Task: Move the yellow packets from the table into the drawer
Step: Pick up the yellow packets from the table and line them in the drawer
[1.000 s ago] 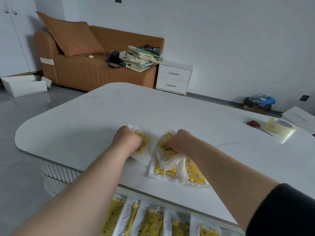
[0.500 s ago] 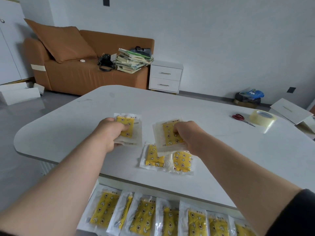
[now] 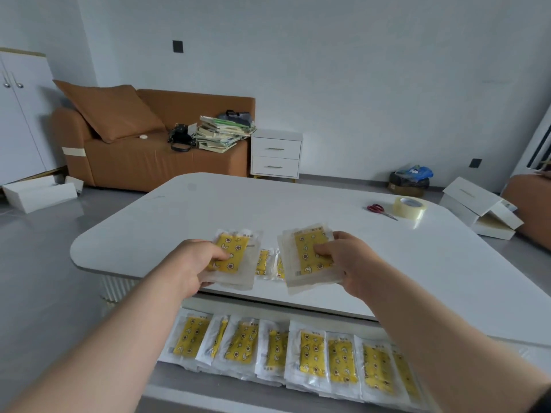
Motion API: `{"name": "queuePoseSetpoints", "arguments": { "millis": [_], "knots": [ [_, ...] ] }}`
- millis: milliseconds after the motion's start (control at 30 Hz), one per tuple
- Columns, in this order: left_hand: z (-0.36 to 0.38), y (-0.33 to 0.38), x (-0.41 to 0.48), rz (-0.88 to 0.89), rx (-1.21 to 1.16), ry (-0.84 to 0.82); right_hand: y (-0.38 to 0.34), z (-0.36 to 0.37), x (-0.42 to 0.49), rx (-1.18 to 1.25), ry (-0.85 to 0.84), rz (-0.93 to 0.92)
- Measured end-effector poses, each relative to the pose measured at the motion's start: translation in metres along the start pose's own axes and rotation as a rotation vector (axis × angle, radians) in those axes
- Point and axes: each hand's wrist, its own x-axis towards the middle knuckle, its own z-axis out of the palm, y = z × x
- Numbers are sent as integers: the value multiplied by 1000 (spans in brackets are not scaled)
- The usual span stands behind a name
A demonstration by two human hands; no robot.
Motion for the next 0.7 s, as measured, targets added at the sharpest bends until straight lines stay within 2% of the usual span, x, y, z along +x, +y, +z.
{"name": "queuePoseSetpoints", "arguments": {
  "millis": [133, 267, 467, 600, 700],
  "knots": [
    [-25, -23, -21, -49, -43, -24, 30, -12, -21, 48, -30, 78],
    [-61, -41, -20, -80, -31, 26, 67, -14, -27, -2, -50, 152],
    [-71, -63, -17, -196, 163, 81, 93, -4, -19, -124, -84, 255],
    [-68, -86, -7, -275, 378, 113, 106, 3, -11, -230, -116, 274],
    [-63, -99, 3, -283, 491, 123, 122, 17, -7, -358, -155, 310]
  ]
}}
